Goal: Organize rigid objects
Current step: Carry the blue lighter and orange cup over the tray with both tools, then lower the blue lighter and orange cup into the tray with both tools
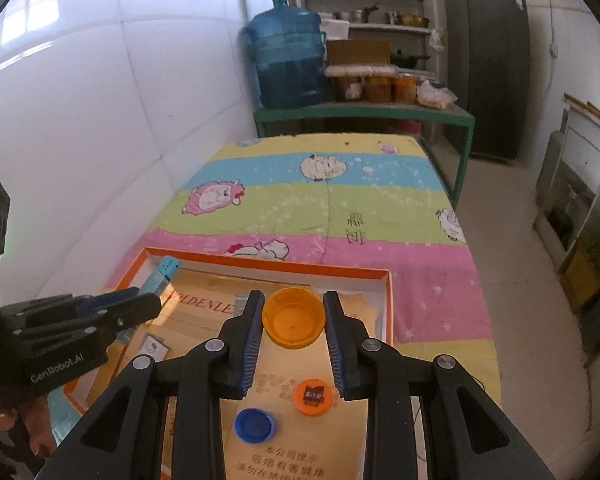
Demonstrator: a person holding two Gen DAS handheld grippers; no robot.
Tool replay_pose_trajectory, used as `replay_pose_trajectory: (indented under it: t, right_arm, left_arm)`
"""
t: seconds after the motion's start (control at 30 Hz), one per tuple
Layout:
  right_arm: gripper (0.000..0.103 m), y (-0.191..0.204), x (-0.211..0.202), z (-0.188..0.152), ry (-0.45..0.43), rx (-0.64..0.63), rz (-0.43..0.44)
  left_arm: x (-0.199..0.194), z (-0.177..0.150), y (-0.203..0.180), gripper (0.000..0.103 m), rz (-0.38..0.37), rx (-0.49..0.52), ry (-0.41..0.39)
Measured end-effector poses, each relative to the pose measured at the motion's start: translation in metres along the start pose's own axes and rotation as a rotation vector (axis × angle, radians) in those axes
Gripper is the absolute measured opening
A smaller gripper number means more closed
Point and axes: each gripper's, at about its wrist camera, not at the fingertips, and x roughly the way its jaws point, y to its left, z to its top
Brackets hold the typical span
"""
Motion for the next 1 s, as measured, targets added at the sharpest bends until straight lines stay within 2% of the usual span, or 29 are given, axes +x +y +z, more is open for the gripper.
replay_pose_trajectory:
  t: [0.5,1.0]
  right_arm:
    - [0.03,-0.009,0.044,-0.003,0.097,-0.006,-0.003]
    - [0.03,-0.014,0.07,-0.009,0.182,0.001,-0.012]
  left_arm:
    - [0.043,0.001,-0.001,0.022,0.048,0.016,0.069]
    - [0.062,-0.004,-0.001,0.022,0.074,0.031,0.108]
